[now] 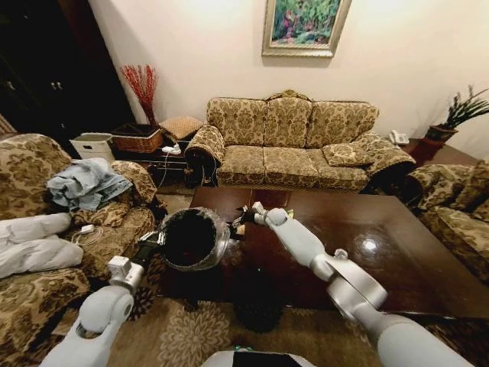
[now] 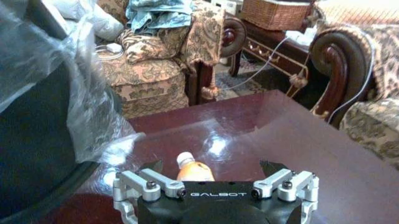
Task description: Move to the front of the table and place the trash on the table into the trash bin.
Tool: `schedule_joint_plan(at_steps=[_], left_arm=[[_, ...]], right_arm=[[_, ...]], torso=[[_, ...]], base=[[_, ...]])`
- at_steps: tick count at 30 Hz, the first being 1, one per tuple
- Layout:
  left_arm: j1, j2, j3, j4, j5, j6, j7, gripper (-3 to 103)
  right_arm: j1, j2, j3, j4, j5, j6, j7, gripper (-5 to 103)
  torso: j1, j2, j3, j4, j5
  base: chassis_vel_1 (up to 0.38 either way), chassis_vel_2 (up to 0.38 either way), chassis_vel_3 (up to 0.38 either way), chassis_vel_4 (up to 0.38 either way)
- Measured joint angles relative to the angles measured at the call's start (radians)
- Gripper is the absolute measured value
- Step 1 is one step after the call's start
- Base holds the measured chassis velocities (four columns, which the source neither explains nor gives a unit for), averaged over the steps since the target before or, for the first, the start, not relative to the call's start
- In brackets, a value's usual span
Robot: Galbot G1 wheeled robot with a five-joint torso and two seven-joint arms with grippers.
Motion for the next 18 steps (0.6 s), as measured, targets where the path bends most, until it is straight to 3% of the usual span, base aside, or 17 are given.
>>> schedule_joint_plan(at_steps=[9, 18], left_arm=[[0.016, -0.010, -0.009, -0.011, 0.006, -0.002, -0.001, 4], [0.046, -0.032, -0.019, -0.041, 0.016, -0.007, -0.001, 4]], right_arm=[[-0.029, 0.040, -0.010, -0.025, -0.022, 0.001, 0.004, 100], [-0.063, 0.050, 0.025, -0.074, -0.059, 0.031, 0.080, 100]], torso=[[0.000, 0.000, 0.000, 0.0003, 0.0002], [0.000, 0.000, 0.000, 0.0002, 0.0002]], base=[[0.000, 0.000, 0.000, 0.000], [0.000, 0.000, 0.000, 0.000]])
